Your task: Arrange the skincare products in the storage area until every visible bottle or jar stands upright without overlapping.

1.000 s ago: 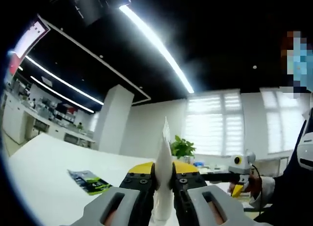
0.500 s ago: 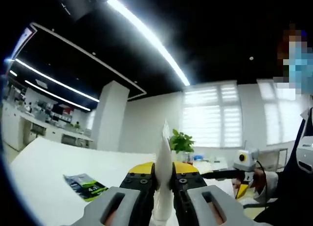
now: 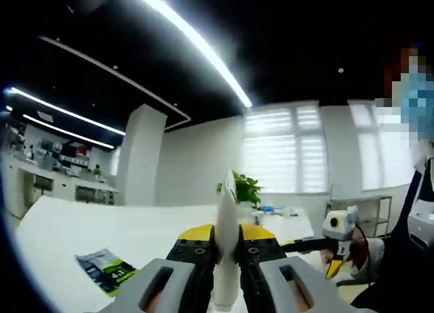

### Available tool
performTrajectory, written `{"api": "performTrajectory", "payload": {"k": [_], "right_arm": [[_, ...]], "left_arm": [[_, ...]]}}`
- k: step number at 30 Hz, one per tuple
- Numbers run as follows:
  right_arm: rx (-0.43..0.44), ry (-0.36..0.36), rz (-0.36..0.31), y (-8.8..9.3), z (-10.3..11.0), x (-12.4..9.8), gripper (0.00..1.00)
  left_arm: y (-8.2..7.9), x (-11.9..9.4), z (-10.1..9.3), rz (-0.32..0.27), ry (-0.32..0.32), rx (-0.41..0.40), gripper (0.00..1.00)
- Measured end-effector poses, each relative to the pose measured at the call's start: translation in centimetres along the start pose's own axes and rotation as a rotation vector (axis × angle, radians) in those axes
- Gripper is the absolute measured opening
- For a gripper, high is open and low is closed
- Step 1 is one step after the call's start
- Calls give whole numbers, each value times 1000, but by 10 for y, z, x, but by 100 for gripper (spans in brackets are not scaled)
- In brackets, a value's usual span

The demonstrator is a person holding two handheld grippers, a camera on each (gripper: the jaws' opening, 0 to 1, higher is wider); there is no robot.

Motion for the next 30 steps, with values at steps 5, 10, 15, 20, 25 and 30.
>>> {"api": "performTrajectory", "payload": {"k": [5,10,15,20,25,30], "right_arm": [[7,3,-1,3,-2,-1,100],[-12,12,8,6,-8,-3,100],[6,19,-2,5,-11,-7,100],[21,18,8,6,-9,-9,100],[25,10,24,6,-12,-5,100],[48,3,-10,0,-13,-7,100]], "left_arm": [[4,18,-6,43,34,22,10],[13,36,-8,90,65,0,10],[17,50,-7,126,95,22,10],[16,60,-4,133,152,52,10],[19,73,-3,151,211,59,10],[23,87,-6,178,242,69,10]]}}
Point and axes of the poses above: the point that each gripper's makers call its tool centre point, and the gripper's own axes: x roughly forward along the fingers, z roughly to its left, y roughly out of its underside, the point moved 7 cm from there along -x, roughly backward along the fingers, and after that the axes turned 13 degrees about x, right-handed, at the moved point
